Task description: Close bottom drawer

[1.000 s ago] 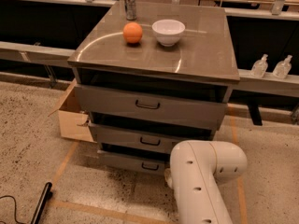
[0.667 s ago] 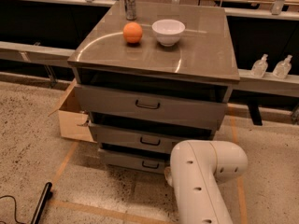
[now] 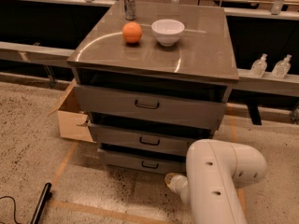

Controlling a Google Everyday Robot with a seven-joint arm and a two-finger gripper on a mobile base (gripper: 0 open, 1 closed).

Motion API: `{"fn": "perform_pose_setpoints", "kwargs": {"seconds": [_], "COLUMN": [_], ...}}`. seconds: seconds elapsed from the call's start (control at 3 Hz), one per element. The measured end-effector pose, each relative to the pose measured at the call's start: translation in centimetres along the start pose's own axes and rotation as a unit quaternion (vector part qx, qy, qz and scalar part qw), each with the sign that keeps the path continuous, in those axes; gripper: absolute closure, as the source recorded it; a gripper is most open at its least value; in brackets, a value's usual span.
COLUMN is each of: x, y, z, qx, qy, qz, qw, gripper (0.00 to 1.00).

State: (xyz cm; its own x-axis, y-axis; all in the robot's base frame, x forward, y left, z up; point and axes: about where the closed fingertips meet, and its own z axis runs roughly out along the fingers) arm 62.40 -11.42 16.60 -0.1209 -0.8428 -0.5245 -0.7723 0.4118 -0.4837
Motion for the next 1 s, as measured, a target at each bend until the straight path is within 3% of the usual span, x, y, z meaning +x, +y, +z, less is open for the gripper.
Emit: {"fn": "perform_pose_setpoints", "kwargs": {"seconds": [0.33, 0.67, 1.0], "x": [-0.8, -3.3, -6.6], "y": [2.7, 4.5, 5.2], "z": [-4.2, -9.3, -15.1], "qx": [-0.058, -0.099, -0.120], "qy": [-0.021, -0.049, -0.084], "qz": [0.051, 0.071, 0.075], "qw": [0.9968, 0.9914, 0.9863], "gripper": [1.00, 1.00, 1.00]}}
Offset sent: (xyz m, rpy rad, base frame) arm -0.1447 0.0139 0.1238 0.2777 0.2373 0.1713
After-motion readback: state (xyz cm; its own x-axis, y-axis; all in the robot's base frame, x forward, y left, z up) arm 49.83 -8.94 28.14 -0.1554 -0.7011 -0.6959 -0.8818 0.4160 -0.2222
